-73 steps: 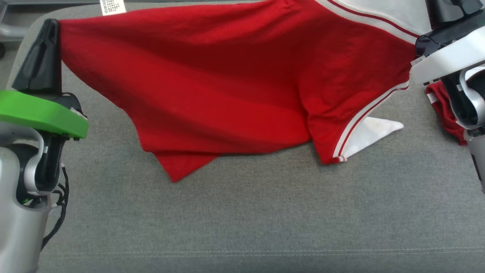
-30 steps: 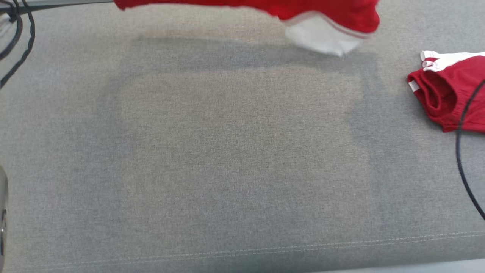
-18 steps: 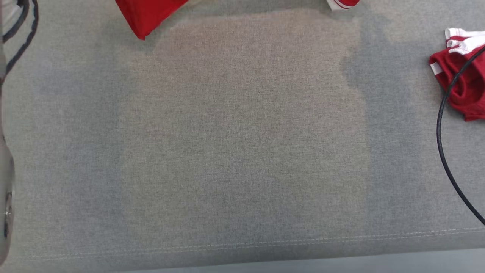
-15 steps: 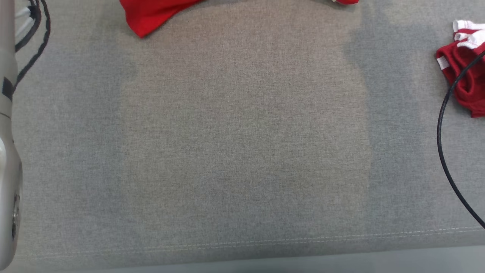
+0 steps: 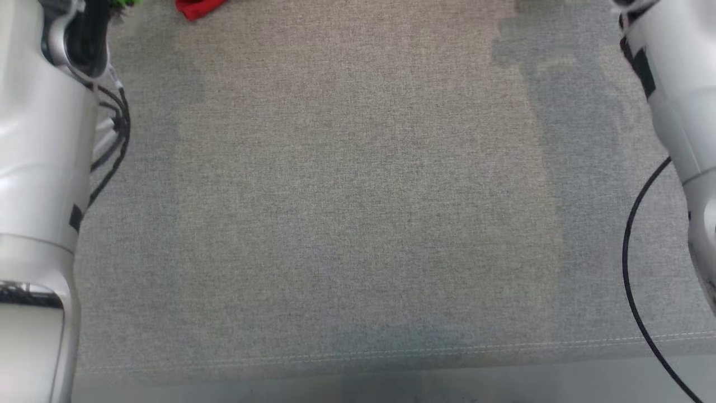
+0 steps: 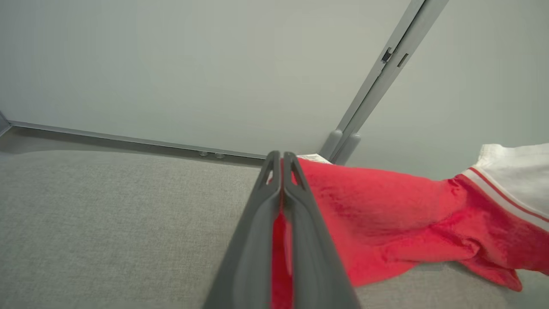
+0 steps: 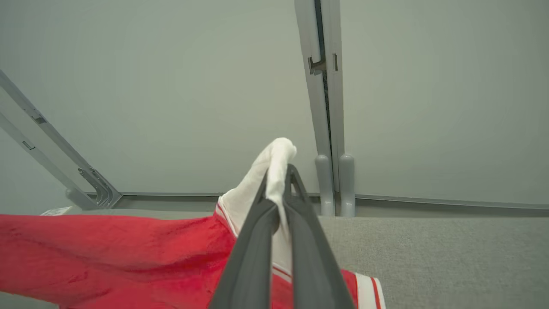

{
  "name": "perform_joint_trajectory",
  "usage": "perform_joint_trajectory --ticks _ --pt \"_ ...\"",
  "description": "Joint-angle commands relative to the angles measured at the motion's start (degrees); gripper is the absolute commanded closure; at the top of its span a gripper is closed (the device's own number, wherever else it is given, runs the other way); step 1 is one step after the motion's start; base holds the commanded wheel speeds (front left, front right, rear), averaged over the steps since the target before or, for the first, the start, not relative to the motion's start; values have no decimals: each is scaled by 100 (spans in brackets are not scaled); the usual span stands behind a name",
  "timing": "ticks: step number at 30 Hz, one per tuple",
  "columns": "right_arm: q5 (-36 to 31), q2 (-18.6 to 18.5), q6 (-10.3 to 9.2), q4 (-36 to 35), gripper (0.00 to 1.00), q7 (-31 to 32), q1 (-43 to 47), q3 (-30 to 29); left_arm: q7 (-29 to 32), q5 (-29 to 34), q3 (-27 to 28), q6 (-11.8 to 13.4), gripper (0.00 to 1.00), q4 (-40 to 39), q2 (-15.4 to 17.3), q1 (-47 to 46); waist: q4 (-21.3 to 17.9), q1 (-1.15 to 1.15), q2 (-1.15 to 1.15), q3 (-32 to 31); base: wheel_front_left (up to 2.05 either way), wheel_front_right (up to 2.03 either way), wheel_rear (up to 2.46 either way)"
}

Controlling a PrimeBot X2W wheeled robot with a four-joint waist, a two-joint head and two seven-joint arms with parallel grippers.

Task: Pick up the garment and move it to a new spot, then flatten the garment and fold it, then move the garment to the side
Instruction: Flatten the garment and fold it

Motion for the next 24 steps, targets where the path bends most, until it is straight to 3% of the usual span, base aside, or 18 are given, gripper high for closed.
perform_joint_trajectory --ticks 1,5,14,24 --pt "258 -155 -3 -292 100 58 390 114 -133 -66 -81 -13 100 -146 0 291 22 -1 0 -64 0 0 0" --pt "1013 -542 -2 -1235 100 -26 1395 274 -576 -279 -103 -14 100 -546 104 933 39 -1 0 -139 0 0 0" --pt "1661 -1004 -2 -2626 100 -412 3281 351 -1142 -381 -181 -7 100 -1559 230 2457 91 -1 0 -485 0 0 0" --pt "1837 -881 -2 -3757 100 -259 5622 -107 -1208 -146 -367 636 100 -3291 605 4551 37 -1 0 -1206 0 0 0"
